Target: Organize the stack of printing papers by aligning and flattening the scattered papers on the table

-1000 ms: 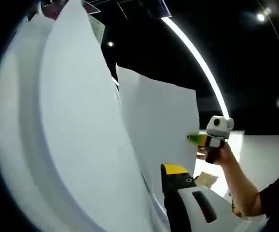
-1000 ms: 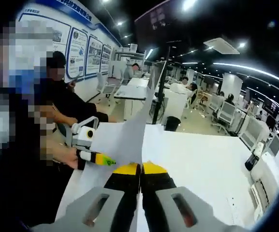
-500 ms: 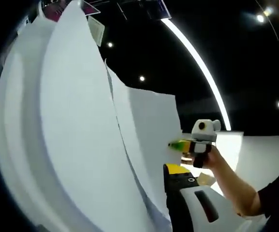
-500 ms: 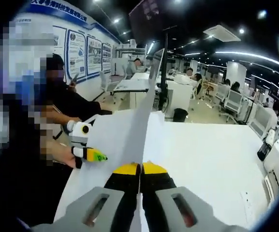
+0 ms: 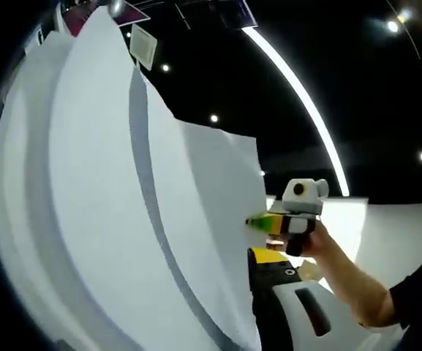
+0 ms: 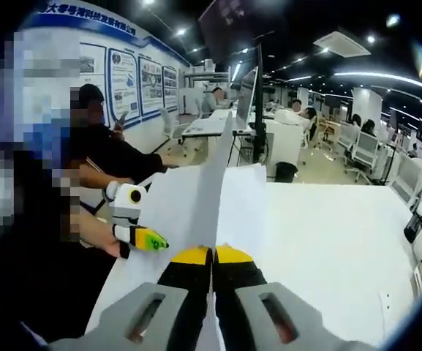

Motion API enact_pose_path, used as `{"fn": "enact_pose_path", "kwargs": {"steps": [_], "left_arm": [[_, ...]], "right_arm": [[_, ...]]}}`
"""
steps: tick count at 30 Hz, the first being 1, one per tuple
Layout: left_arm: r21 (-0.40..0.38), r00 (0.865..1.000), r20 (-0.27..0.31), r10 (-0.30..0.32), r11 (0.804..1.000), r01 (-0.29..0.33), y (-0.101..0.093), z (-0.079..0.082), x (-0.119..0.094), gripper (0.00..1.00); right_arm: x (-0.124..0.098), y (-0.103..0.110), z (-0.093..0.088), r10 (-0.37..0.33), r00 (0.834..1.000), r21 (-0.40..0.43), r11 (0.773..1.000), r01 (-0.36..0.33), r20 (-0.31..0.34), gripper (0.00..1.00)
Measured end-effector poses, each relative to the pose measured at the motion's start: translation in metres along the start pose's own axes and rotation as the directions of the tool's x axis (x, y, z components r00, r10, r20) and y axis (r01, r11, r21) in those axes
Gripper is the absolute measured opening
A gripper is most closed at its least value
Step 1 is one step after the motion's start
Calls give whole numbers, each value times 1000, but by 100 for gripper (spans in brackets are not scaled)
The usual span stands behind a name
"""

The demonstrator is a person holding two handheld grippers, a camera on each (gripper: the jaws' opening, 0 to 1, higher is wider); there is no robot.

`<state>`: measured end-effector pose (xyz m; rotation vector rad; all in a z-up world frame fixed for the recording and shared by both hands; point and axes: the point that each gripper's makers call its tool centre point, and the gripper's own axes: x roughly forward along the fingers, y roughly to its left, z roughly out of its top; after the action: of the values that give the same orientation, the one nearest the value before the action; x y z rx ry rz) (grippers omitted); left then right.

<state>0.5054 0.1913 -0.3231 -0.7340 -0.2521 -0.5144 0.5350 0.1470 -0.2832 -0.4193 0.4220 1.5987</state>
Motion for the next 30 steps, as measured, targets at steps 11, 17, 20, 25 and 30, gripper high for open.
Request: {"fn": "enact_pose_path", "kwargs": {"steps": [11, 17, 20, 25, 30], "left_arm": [[2, 1000, 2, -1, 1000, 1, 0, 1, 0, 26], [4, 1000, 2, -1, 1000, 1, 1, 0, 0, 26], [2, 1000, 3, 0, 1000, 0, 1, 1, 0, 26], [0, 1000, 5, 6, 1000, -6, 2, 1, 0, 25], [-3, 1000, 8, 9, 1000, -9, 3, 1, 0, 25]], "right_arm": [[11, 3, 2, 14, 1000, 8, 1000, -14, -5, 0], [16, 5, 1, 24, 1000, 17, 1000, -23, -10, 0], [18, 3, -1, 24, 1000, 27, 999, -24, -12, 0], [21, 5, -3, 34, 999, 35, 999, -34, -17, 0], [19, 5, -3, 41, 999, 46, 998, -41, -11, 0]]}}
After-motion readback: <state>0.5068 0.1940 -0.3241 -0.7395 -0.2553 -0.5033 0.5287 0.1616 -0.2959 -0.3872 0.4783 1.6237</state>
